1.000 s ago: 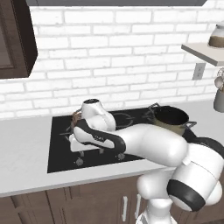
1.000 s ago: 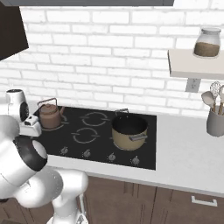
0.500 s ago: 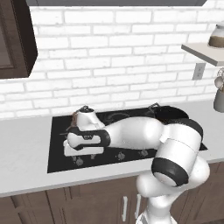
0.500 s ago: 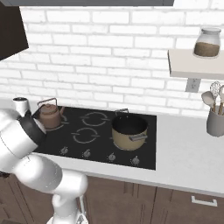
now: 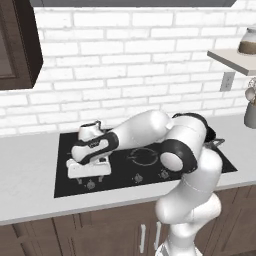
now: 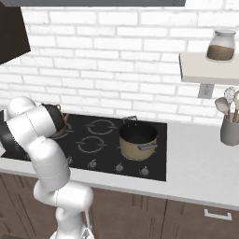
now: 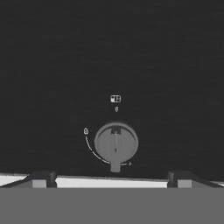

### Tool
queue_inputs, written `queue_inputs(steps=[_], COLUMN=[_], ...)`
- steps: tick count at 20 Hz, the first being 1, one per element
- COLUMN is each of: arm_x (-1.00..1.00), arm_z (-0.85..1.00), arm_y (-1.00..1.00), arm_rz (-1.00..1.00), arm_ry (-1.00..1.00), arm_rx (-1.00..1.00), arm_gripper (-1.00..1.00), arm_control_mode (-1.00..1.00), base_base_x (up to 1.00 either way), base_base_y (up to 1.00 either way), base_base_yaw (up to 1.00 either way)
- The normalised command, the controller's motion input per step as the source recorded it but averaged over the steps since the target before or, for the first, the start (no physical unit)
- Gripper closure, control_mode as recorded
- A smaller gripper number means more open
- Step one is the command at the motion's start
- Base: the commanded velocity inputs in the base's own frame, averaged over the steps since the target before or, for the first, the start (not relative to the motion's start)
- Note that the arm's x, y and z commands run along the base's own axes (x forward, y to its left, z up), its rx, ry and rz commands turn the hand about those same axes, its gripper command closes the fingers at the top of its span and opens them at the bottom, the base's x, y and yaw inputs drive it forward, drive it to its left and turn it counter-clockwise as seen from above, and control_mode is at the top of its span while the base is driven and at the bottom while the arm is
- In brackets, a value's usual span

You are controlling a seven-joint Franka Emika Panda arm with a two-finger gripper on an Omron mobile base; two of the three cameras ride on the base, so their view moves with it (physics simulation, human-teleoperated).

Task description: Pick the kettle from the counter and place it on a stove burner. Then turn the burner on.

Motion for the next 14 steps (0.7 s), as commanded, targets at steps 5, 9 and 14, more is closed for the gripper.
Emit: queue_inputs(steps=[5,9,14], arm_x=[0.0,0.09,0.12], arm_z=[-0.18,-0.22,-0.22], arm_y=[0.0,0.0,0.0], arm_rz=[-0.09,-0.09,-0.09], arm_ry=[0.14,0.09,0.03], arm_rx=[-0.13,-0.12,-0.09], arm_gripper=[-1.0,-1.0,-1.0], arm_control_mode=[-1.0,-1.0,-1.0], base_base_x=[0.0,0.0,0.0], base_base_y=[0.0,0.0,0.0], base_base_yaw=[0.0,0.0,0.0])
